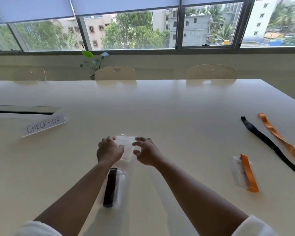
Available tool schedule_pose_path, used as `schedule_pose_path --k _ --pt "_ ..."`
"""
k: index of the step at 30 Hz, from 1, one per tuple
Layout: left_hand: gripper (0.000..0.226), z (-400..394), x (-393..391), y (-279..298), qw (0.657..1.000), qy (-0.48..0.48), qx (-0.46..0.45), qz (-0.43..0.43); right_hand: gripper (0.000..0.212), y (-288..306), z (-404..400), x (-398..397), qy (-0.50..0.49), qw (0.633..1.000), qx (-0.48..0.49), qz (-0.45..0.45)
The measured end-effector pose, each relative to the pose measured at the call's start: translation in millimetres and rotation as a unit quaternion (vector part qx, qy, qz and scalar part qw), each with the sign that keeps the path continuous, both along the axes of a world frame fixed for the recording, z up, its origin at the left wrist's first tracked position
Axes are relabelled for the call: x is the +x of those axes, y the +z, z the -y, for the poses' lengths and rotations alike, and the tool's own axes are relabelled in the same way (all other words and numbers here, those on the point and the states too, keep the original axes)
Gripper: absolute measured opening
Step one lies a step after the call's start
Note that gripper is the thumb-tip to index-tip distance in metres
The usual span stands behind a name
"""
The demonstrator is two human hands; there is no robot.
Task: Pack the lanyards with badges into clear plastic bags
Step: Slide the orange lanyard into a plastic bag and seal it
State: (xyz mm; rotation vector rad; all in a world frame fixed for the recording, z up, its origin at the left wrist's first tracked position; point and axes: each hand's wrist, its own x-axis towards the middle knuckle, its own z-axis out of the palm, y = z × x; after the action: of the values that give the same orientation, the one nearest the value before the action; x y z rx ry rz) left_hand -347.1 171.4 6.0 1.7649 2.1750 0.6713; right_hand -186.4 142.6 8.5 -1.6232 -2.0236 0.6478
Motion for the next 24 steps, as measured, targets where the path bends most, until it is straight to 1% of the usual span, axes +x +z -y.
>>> schedule_pose_path --k 3,6,9,12,15,19,22,24 --pt "0.06 -4.9 -17.3 -6.9 0.998 0.004 -0.048 -0.03 0.041 -3.7 -5.0 -12.8 0.034 0.999 -0.023 0.029" --pt "0.061 -7.7 -26.6 -11.2 0.997 -0.003 -0.06 -0.038 0.042 -8.8 -9.9 -21.9 0.051 0.996 -0.031 0.064" --pt "0.056 -11.0 -33.1 -14.8 0.998 -0.009 -0.056 -0.005 0.04 -14.1 -13.0 -26.4 0.049 0.993 -0.03 0.101" --pt "0.05 -14.3 -38.7 -17.0 0.998 -0.011 -0.055 0.037 0.035 -17.2 -14.9 -26.8 0.04 0.993 -0.014 0.114" --pt "0.044 -15.7 -41.6 -17.7 0.996 -0.014 -0.05 0.071 0.032 -17.6 -15.9 -27.8 0.035 0.993 -0.003 0.111" --pt "0.034 -16.1 -43.4 -19.2 0.995 -0.021 -0.016 0.1 0.028 -18.9 -15.5 -27.4 0.036 0.994 0.004 0.102" --pt "0.024 -18.1 -44.4 -15.7 0.992 -0.048 0.007 0.117 0.026 -15.5 -16.4 -24.7 0.004 0.999 0.019 0.047" --pt "0.02 -19.3 -44.0 -8.6 0.986 -0.073 0.016 0.146 0.032 -9.3 -19.2 -20.1 -0.034 0.998 0.044 0.018"
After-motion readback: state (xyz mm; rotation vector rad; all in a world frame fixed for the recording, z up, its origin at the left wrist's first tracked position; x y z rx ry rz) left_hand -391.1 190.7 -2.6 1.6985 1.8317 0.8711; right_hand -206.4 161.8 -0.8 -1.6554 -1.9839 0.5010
